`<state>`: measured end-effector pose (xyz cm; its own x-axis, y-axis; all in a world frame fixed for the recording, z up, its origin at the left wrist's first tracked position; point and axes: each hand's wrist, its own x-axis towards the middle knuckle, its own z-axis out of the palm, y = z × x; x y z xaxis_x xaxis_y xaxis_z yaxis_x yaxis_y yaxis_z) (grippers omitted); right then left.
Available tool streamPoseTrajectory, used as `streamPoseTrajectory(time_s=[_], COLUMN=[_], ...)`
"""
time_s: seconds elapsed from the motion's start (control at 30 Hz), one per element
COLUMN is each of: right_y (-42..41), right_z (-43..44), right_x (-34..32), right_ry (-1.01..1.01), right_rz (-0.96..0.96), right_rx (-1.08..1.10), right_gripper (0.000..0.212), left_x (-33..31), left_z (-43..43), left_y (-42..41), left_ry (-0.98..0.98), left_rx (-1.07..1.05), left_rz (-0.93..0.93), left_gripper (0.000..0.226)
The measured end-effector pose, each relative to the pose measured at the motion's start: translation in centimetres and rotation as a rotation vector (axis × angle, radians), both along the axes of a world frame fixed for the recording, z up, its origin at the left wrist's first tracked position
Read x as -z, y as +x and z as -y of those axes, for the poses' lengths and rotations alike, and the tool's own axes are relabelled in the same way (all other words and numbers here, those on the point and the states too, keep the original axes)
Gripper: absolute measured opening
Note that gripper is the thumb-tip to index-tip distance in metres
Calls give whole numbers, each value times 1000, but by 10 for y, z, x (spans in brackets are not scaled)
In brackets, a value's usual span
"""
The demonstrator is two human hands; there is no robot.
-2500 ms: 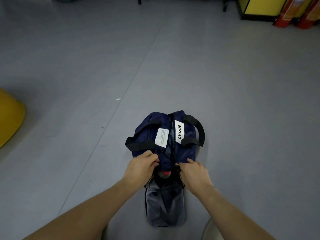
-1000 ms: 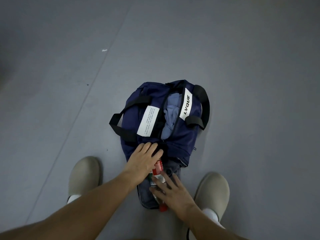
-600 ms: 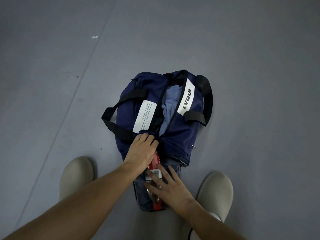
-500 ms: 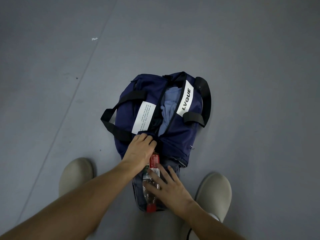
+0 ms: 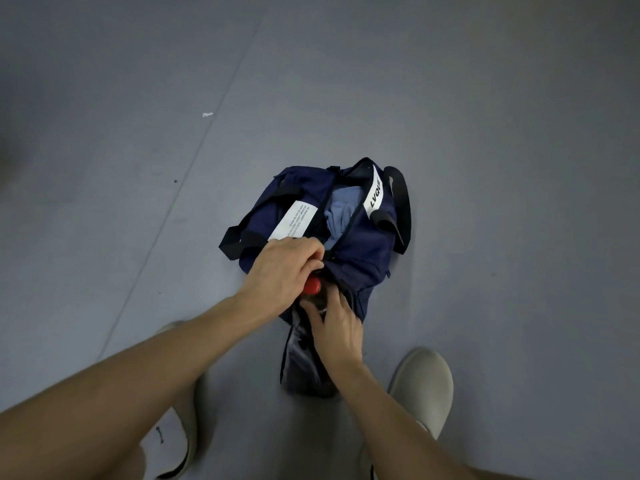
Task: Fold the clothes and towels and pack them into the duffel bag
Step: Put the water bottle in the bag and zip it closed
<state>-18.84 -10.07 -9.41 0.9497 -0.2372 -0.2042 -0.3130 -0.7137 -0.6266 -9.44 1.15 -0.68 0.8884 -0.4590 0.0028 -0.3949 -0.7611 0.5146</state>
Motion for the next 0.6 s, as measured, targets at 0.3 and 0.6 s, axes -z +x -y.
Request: streamPoseTrajectory(time_s=[0.3, 0.6], right_y=[53, 50], right_z=[-3, 5], right_x=[-16, -17], right_ry=[-10, 228], right_rz=[-235, -210], right_rx=[166, 180], right_gripper=[24, 26], left_x=[-50, -20], left_z=[1, -17], left_y=[1, 20], left_ry=[0, 98], left_rx=[66, 135], left_rz=[-30, 4], left_gripper=[13, 14])
